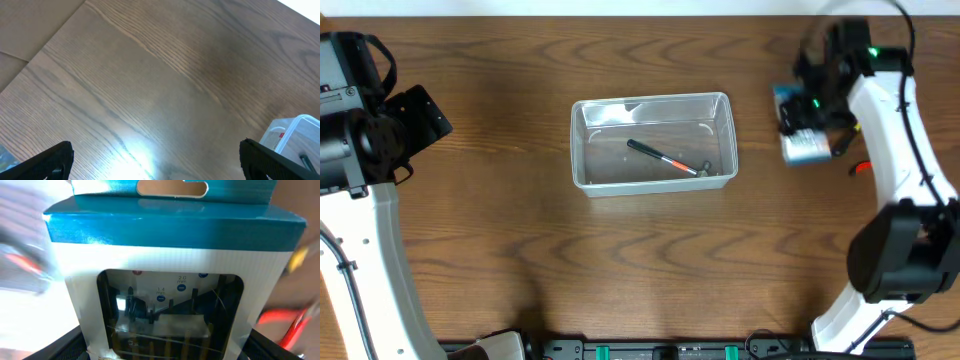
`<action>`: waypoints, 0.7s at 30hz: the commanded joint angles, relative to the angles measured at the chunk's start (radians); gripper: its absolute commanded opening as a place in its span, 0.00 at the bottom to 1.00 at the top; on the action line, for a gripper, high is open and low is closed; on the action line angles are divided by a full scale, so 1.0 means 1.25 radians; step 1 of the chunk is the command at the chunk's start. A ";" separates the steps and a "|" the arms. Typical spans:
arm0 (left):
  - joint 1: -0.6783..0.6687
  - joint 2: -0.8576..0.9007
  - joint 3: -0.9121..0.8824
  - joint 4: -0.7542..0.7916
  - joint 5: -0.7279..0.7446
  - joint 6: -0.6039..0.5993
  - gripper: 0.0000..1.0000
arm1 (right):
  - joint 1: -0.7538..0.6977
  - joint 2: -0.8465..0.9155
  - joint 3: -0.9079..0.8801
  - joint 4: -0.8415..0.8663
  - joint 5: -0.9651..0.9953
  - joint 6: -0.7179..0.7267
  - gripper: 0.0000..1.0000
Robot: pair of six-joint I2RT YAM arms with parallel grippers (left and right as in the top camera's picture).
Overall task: Pack container
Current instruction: 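Carry the boxed tool set with the right gripper into the container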
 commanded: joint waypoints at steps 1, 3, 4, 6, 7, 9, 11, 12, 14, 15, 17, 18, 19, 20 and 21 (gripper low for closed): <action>0.003 0.002 -0.004 -0.003 -0.009 0.013 0.98 | 0.117 -0.042 0.099 0.005 -0.016 -0.094 0.29; 0.003 0.002 -0.004 -0.003 -0.009 0.013 0.98 | 0.191 -0.042 0.110 0.042 -0.016 -0.187 0.33; 0.003 0.002 -0.004 -0.003 -0.009 0.013 0.98 | 0.228 -0.042 0.110 0.058 -0.016 -0.236 0.34; 0.003 0.002 -0.004 -0.003 -0.009 0.013 0.98 | 0.289 -0.032 0.105 0.091 -0.016 -0.302 0.30; 0.003 0.002 -0.004 -0.003 -0.009 0.013 0.98 | 0.313 -0.026 0.101 0.104 -0.016 -0.323 0.27; 0.003 0.002 -0.004 -0.003 -0.009 0.013 0.98 | 0.355 -0.005 0.097 0.128 -0.016 -0.341 0.23; 0.003 0.002 -0.004 -0.004 -0.009 0.013 0.98 | 0.387 0.029 0.096 0.137 -0.028 -0.338 0.20; 0.003 0.002 -0.004 -0.005 -0.009 0.013 0.98 | 0.395 0.046 0.096 0.136 -0.039 -0.338 0.19; 0.003 0.002 -0.004 -0.007 -0.009 0.013 0.98 | 0.405 0.087 0.096 0.126 -0.059 -0.329 0.20; 0.003 0.002 -0.004 -0.008 -0.009 0.013 0.98 | 0.408 0.110 0.096 0.119 -0.065 -0.323 0.21; 0.003 0.002 -0.004 -0.011 -0.009 0.013 0.98 | 0.409 0.155 0.096 0.100 -0.068 -0.313 0.21; 0.003 0.002 -0.004 -0.011 -0.009 0.013 0.98 | 0.409 0.173 0.096 0.092 -0.070 -0.314 0.21; 0.003 0.002 -0.004 -0.012 -0.009 0.013 0.98 | 0.409 0.190 0.096 0.085 -0.070 -0.314 0.20; 0.003 0.002 -0.004 -0.013 -0.009 0.013 0.98 | 0.409 0.208 0.096 0.080 -0.070 -0.314 0.20; 0.003 0.002 -0.004 -0.013 -0.009 0.013 0.98 | 0.407 0.225 0.096 0.077 -0.070 -0.314 0.20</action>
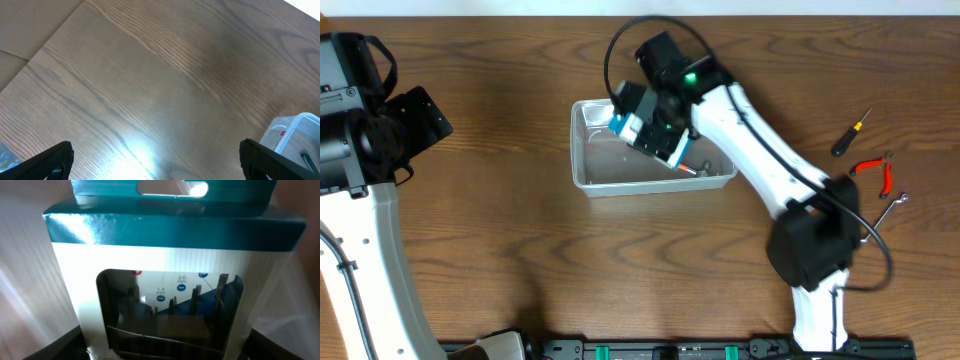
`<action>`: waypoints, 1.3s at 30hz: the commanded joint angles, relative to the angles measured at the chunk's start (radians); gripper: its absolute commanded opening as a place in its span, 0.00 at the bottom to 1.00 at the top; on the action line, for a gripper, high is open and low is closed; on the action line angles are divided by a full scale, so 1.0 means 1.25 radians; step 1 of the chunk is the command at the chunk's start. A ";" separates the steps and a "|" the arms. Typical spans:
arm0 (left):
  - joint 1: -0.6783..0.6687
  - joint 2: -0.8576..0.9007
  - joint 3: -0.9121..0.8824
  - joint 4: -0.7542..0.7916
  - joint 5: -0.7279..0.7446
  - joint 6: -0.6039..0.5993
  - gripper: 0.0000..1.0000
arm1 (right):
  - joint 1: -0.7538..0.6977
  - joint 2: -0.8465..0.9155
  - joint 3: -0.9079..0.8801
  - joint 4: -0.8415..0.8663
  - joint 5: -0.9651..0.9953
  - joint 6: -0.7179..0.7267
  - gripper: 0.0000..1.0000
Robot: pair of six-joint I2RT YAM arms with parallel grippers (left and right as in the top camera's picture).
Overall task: Pack container
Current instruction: 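Carry the boxed tool set with the right gripper into the container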
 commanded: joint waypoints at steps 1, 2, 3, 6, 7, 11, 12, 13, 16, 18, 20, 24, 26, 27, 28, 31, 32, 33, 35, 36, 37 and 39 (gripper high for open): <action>0.003 0.002 -0.004 -0.006 -0.009 0.013 0.98 | -0.002 0.045 -0.003 -0.008 -0.015 -0.011 0.20; 0.003 0.002 -0.004 -0.006 -0.009 0.013 0.98 | -0.003 0.059 -0.003 -0.009 -0.015 -0.011 0.19; 0.003 0.002 -0.004 -0.007 -0.009 0.013 0.98 | -0.004 0.071 -0.003 -0.010 -0.015 -0.011 0.18; 0.003 0.002 -0.004 -0.007 -0.009 0.013 0.98 | -0.006 0.093 -0.003 -0.010 -0.015 -0.011 0.13; 0.003 0.002 -0.004 -0.007 -0.009 0.013 0.98 | -0.006 0.097 -0.003 -0.010 -0.015 -0.011 0.14; 0.003 0.002 -0.004 -0.007 -0.009 0.013 0.98 | -0.007 0.098 -0.003 -0.010 -0.015 -0.011 0.38; 0.003 0.002 -0.004 -0.007 -0.009 0.013 0.98 | -0.007 0.097 -0.003 -0.010 -0.012 -0.012 0.49; 0.003 0.002 -0.004 -0.007 -0.009 0.013 0.98 | -0.007 0.097 -0.003 -0.010 -0.010 -0.012 0.52; 0.003 0.002 -0.004 -0.007 -0.009 0.013 0.98 | -0.007 0.095 -0.002 -0.011 0.007 -0.012 0.57; 0.003 0.002 -0.004 -0.007 -0.009 0.013 0.98 | -0.007 0.087 0.001 -0.016 0.013 -0.012 0.63; 0.003 0.002 -0.004 -0.007 -0.009 0.013 0.98 | -0.007 0.070 0.006 -0.021 0.013 -0.012 0.75; 0.003 0.002 -0.004 -0.009 -0.009 0.013 0.98 | -0.007 0.020 0.016 -0.021 0.033 -0.012 0.94; 0.003 0.002 -0.004 -0.012 -0.009 0.013 0.98 | -0.007 -0.015 0.021 -0.021 0.049 -0.012 0.99; 0.003 0.002 -0.004 -0.013 -0.009 0.013 0.98 | -0.007 -0.034 0.024 -0.020 0.060 -0.012 0.99; 0.003 0.002 -0.004 -0.013 -0.009 0.013 0.98 | -0.007 -0.056 0.029 -0.019 0.071 -0.012 0.99; 0.003 0.002 -0.004 -0.013 -0.009 0.013 0.98 | -0.009 -0.121 0.043 -0.016 0.092 -0.009 0.99; 0.003 0.002 -0.004 -0.013 -0.009 0.013 0.98 | -0.014 -0.150 0.048 -0.008 0.106 0.006 0.99; 0.003 0.002 -0.004 -0.013 -0.009 0.013 0.98 | -0.021 -0.179 0.049 0.010 0.128 0.036 0.99; 0.003 0.002 -0.004 -0.013 -0.009 0.013 0.98 | -0.047 -0.230 0.050 0.060 0.208 0.140 0.99; 0.003 0.002 -0.004 -0.013 -0.009 0.013 0.98 | -0.065 -0.251 0.049 0.081 0.252 0.202 0.99; 0.003 0.002 -0.004 -0.013 -0.009 0.013 0.98 | -0.090 -0.271 0.049 0.099 0.299 0.276 0.99; 0.003 0.002 -0.004 -0.013 -0.009 0.013 0.98 | -0.151 -0.296 0.049 0.114 0.360 0.414 0.99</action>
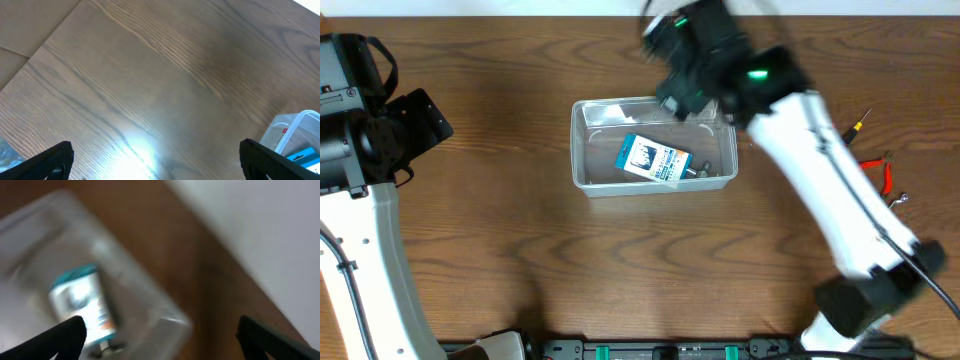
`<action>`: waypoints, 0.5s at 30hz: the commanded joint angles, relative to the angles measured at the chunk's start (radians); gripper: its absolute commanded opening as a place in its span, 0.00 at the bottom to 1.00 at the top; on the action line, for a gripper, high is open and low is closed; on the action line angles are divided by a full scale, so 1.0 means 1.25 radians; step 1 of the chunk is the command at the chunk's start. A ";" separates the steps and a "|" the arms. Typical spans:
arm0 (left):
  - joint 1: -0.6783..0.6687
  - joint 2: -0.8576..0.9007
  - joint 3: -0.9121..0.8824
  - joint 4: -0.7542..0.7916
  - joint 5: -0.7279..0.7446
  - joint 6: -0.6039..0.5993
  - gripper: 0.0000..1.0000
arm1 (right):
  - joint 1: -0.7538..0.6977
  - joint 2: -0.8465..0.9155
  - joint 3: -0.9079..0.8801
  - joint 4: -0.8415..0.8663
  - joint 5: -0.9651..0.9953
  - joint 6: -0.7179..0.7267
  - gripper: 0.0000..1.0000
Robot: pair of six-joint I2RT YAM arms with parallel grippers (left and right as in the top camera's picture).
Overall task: Pack container
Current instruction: 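Carry the boxed tool set with the right gripper into the container, then move the right gripper to the yellow-black screwdriver and grasp it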
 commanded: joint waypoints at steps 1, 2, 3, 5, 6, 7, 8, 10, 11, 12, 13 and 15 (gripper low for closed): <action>0.003 0.002 -0.004 -0.003 -0.009 0.013 0.98 | -0.122 -0.045 0.009 0.002 0.181 0.326 0.99; 0.003 0.002 -0.004 -0.003 -0.009 0.013 0.98 | -0.164 -0.045 0.009 -0.014 0.193 0.420 0.99; 0.003 0.002 -0.004 -0.003 -0.009 0.013 0.98 | -0.208 -0.044 0.009 -0.042 0.195 0.520 0.99; 0.003 0.002 -0.004 -0.004 -0.009 0.013 0.98 | -0.290 -0.029 0.009 -0.111 0.180 0.683 0.99; 0.003 0.002 -0.004 -0.006 -0.009 0.013 0.98 | -0.332 -0.016 0.009 -0.143 0.156 0.739 0.99; 0.003 0.002 -0.004 -0.008 -0.009 0.013 0.98 | -0.366 -0.004 0.009 -0.162 0.129 0.764 0.99; 0.003 0.002 -0.004 -0.009 -0.009 0.013 0.98 | -0.403 0.013 0.009 -0.177 0.095 0.771 0.99; 0.003 0.002 -0.004 -0.008 -0.009 0.013 0.98 | -0.460 0.049 0.009 -0.193 0.051 0.771 0.99; 0.003 0.002 -0.004 -0.008 -0.009 0.013 0.98 | -0.486 0.071 0.009 -0.197 0.033 0.771 0.99; 0.003 0.002 -0.004 -0.008 -0.009 0.013 0.98 | -0.510 0.093 0.009 -0.200 0.017 0.767 0.99; 0.003 0.002 -0.004 -0.008 -0.009 0.013 0.98 | -0.528 0.113 0.009 -0.202 0.007 0.759 0.99; 0.003 0.002 -0.004 -0.008 -0.009 0.013 0.98 | -0.562 0.158 0.009 -0.202 -0.014 0.726 0.99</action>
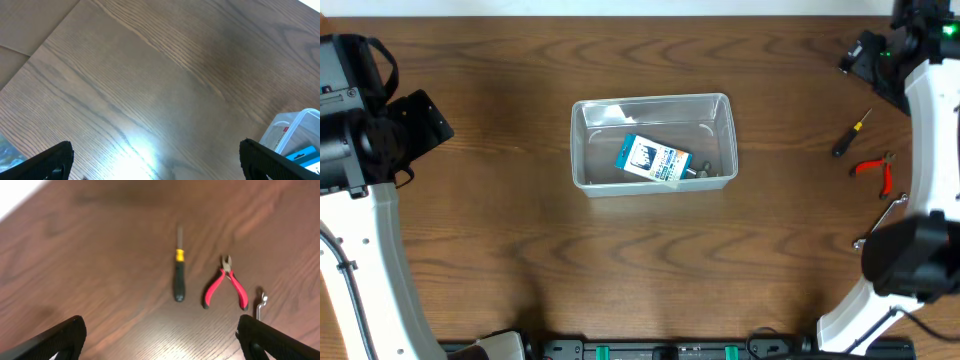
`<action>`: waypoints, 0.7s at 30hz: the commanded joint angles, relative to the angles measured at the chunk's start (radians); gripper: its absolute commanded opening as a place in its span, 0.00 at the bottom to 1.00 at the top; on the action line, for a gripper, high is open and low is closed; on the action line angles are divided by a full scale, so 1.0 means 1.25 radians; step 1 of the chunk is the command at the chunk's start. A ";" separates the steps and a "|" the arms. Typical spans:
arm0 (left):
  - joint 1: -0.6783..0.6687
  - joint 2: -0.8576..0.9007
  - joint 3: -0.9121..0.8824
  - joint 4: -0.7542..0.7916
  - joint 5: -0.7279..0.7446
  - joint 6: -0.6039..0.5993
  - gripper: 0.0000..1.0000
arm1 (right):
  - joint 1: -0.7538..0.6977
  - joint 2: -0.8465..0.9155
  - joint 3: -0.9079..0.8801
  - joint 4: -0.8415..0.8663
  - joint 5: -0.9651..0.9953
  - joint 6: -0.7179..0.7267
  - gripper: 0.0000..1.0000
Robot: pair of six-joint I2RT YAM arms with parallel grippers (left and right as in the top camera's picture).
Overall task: Pack container
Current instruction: 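Move the right gripper to the yellow-black screwdriver and grasp it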
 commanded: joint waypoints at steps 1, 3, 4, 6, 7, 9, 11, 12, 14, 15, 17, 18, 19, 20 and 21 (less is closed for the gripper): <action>0.003 0.002 -0.004 -0.002 -0.009 0.013 0.98 | -0.046 0.067 -0.008 -0.005 -0.062 0.015 0.99; 0.003 0.002 -0.004 -0.002 -0.009 0.013 0.98 | -0.062 0.103 -0.008 -0.007 -0.062 -0.008 0.99; 0.003 0.002 -0.004 -0.003 -0.009 0.013 0.98 | -0.070 0.127 -0.008 -0.008 -0.061 -0.016 0.99; 0.003 0.002 -0.004 -0.003 -0.009 0.013 0.98 | -0.078 0.160 -0.008 -0.008 -0.061 -0.029 0.99; 0.003 0.002 -0.004 -0.002 -0.009 0.013 0.98 | -0.079 0.174 -0.008 -0.008 -0.061 -0.032 0.99; 0.003 0.002 -0.004 -0.003 -0.009 0.013 0.98 | -0.078 0.204 -0.008 -0.007 -0.062 -0.043 0.99; 0.003 0.002 -0.004 -0.002 -0.009 0.013 0.98 | -0.076 0.229 -0.008 -0.005 -0.063 -0.051 0.99; 0.003 0.002 -0.004 -0.002 -0.009 0.013 0.98 | -0.073 0.242 -0.008 -0.002 -0.068 -0.065 0.99; 0.003 0.002 -0.004 -0.002 -0.009 0.013 0.98 | -0.070 0.265 -0.008 0.005 -0.080 -0.093 0.99; 0.003 0.002 -0.004 -0.002 -0.009 0.013 0.98 | -0.069 0.279 -0.008 0.005 -0.082 -0.101 0.99; 0.003 0.002 -0.004 -0.002 -0.009 0.013 0.98 | -0.067 0.305 -0.008 0.002 -0.084 -0.107 0.99; 0.003 0.002 -0.004 -0.002 -0.009 0.013 0.98 | -0.067 0.316 -0.008 -0.001 -0.085 -0.107 0.99; 0.003 0.002 -0.004 -0.002 -0.009 0.013 0.98 | -0.066 0.331 -0.008 -0.003 -0.089 -0.107 0.99; 0.003 0.002 -0.004 -0.002 -0.009 0.013 0.98 | -0.067 0.342 -0.008 -0.002 -0.095 -0.113 0.99; 0.003 0.002 -0.004 -0.002 -0.009 0.013 0.98 | -0.066 0.354 -0.008 -0.002 -0.100 -0.115 0.99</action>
